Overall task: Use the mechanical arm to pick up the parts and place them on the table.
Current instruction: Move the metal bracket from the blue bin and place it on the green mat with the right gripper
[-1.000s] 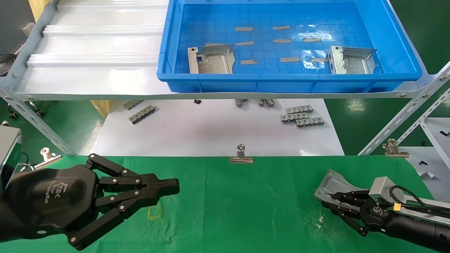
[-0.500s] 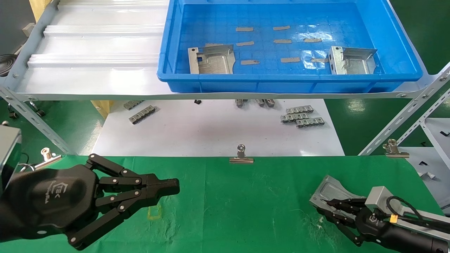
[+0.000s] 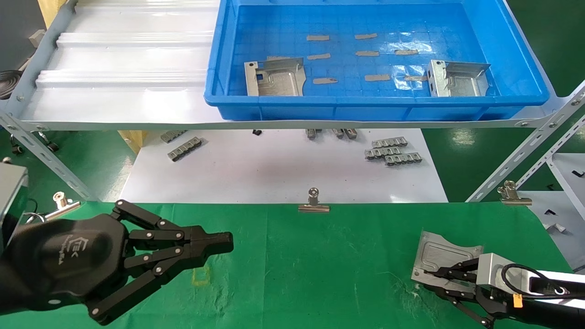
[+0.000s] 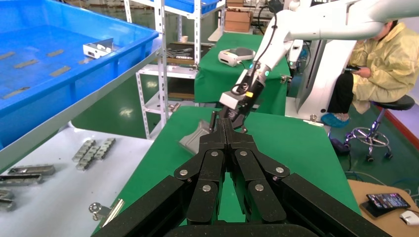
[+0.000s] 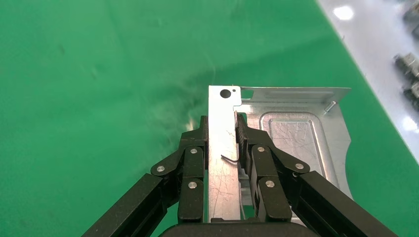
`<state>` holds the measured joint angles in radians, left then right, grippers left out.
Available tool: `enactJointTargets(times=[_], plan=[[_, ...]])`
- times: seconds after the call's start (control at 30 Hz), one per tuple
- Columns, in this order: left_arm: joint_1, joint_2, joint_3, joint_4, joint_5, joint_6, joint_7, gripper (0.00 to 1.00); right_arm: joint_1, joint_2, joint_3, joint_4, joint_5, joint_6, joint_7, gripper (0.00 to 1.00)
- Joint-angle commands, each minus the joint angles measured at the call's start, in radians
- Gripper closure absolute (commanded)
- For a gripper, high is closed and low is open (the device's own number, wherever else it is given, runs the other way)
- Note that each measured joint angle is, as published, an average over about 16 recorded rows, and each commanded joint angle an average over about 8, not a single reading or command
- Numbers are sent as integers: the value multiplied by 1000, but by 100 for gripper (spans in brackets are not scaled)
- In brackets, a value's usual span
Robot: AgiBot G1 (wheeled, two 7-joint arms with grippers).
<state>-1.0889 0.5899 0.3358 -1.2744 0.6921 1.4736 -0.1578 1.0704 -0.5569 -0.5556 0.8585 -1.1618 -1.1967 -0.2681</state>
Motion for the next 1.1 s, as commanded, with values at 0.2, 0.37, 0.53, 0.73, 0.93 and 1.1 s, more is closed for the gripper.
enactJointTargets(times=[0.2, 0.37, 0.53, 0.73, 0.93, 1.1], plan=[[0, 0, 0, 0, 0, 0, 0, 100, 98, -51, -23, -142, -50, -73, -66, 100], [0, 0, 0, 0, 0, 0, 0, 100, 148, -84, -36, -245, -65, -131, -119, 100], [0, 0, 0, 0, 0, 0, 0, 100, 195, -112, -49, -343, -89, -166, -169, 95], [0, 0, 0, 0, 0, 0, 0, 100, 244, -142, -61, -446, -111, -194, -225, 59], [0, 0, 1, 0, 0, 0, 0, 100, 284, -169, -73, -523, -133, -212, -279, 3], [0, 0, 1, 0, 0, 0, 0, 100, 312, -188, -79, -574, -145, -222, -325, 0]])
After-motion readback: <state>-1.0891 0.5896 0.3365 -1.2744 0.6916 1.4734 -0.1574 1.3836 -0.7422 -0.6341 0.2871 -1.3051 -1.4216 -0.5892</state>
